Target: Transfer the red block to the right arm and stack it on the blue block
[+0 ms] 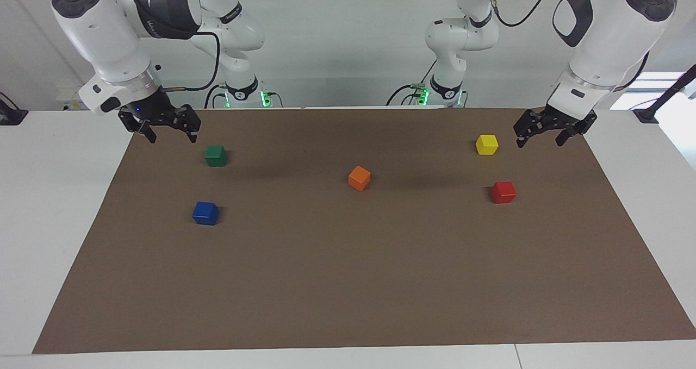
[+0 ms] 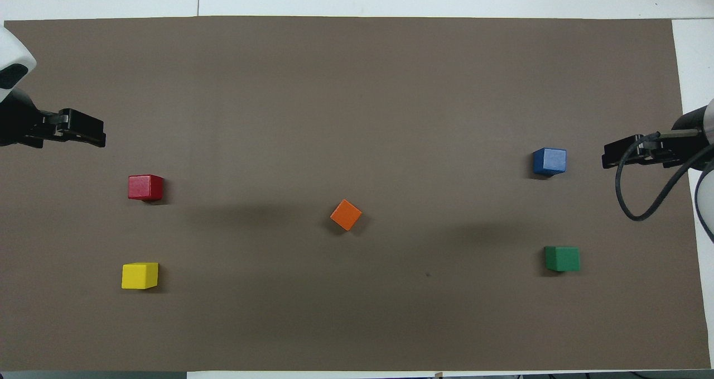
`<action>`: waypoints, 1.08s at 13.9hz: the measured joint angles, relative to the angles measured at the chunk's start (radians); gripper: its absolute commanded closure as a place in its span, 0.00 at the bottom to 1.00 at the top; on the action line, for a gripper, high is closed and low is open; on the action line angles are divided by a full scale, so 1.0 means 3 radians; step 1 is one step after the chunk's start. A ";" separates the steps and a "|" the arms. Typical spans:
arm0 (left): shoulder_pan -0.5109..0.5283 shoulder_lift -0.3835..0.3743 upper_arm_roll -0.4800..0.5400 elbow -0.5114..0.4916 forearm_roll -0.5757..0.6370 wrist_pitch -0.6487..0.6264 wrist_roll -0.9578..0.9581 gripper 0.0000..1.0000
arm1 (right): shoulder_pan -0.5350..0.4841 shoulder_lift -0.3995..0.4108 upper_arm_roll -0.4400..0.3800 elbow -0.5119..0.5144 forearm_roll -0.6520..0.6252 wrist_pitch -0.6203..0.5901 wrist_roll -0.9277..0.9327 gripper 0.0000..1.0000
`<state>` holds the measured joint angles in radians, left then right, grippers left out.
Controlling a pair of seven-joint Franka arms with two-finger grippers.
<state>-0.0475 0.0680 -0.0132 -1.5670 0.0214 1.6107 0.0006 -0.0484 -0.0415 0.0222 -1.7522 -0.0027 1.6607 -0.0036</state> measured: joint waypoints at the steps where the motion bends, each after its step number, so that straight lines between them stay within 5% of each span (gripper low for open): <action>1: 0.0000 0.0000 0.0000 -0.0002 0.0000 0.0000 0.0000 0.00 | 0.0000 0.0000 0.0000 0.0000 0.0000 0.0000 0.0000 0.00; 15: 0.0002 0.0063 0.0052 -0.0113 -0.0002 0.0067 0.0089 0.00 | 0.0000 0.0000 0.0000 0.0000 0.0000 0.0000 0.0000 0.00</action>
<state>-0.0469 0.0870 0.0023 -1.6010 0.0209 1.6308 0.0273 -0.0485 -0.0415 0.0222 -1.7522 -0.0027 1.6607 -0.0037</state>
